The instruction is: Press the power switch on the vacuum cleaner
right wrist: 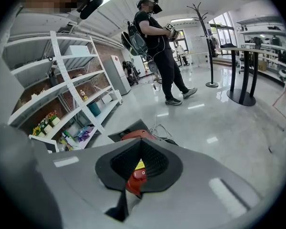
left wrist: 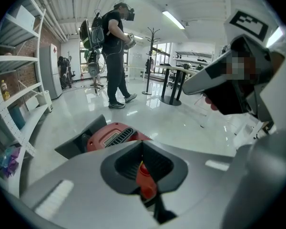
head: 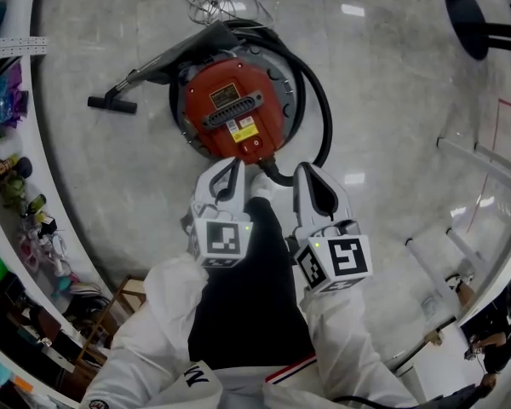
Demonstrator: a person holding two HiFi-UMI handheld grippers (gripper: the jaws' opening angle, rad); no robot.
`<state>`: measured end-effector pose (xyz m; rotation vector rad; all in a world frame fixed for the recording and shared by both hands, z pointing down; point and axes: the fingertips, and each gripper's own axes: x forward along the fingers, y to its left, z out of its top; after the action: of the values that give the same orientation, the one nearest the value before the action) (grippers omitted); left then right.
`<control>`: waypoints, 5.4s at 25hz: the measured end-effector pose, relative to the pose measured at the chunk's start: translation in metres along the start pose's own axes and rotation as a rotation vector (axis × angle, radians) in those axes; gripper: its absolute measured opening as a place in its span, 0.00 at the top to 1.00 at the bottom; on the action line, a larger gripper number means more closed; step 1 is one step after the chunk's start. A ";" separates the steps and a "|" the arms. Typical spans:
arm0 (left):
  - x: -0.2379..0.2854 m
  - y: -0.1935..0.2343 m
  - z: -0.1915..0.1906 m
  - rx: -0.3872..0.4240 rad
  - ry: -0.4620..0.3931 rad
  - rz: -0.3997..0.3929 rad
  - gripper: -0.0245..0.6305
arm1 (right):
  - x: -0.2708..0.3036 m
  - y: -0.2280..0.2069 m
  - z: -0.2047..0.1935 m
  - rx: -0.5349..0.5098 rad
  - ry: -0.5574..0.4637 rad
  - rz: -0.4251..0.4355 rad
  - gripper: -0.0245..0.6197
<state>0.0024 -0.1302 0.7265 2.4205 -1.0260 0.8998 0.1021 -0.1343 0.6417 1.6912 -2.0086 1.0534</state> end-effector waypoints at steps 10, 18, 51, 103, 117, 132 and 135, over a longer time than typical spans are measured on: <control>0.027 -0.008 -0.018 -0.019 0.055 -0.041 0.96 | 0.022 -0.007 -0.015 0.014 0.024 0.006 0.96; 0.043 -0.010 -0.032 -0.026 0.087 -0.044 0.96 | 0.033 -0.010 -0.029 0.030 0.039 0.009 0.96; 0.068 -0.012 -0.053 -0.044 0.196 -0.032 0.96 | 0.035 -0.023 -0.035 0.063 0.050 0.003 0.96; 0.066 -0.010 -0.064 -0.037 0.238 -0.030 0.96 | 0.036 -0.016 -0.055 0.079 0.076 -0.006 0.96; 0.068 -0.009 -0.064 -0.037 0.227 -0.034 0.96 | 0.032 -0.018 -0.056 0.077 0.067 -0.010 0.96; 0.032 0.005 -0.070 -0.104 0.247 -0.080 0.96 | 0.000 -0.019 -0.044 0.043 0.043 -0.030 0.96; 0.019 0.003 -0.063 -0.107 0.242 -0.087 0.96 | -0.012 -0.015 -0.032 0.028 0.030 -0.033 0.96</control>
<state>-0.0159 -0.1074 0.7859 2.1861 -0.8514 1.0482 0.1124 -0.1042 0.6609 1.7065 -1.9493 1.0946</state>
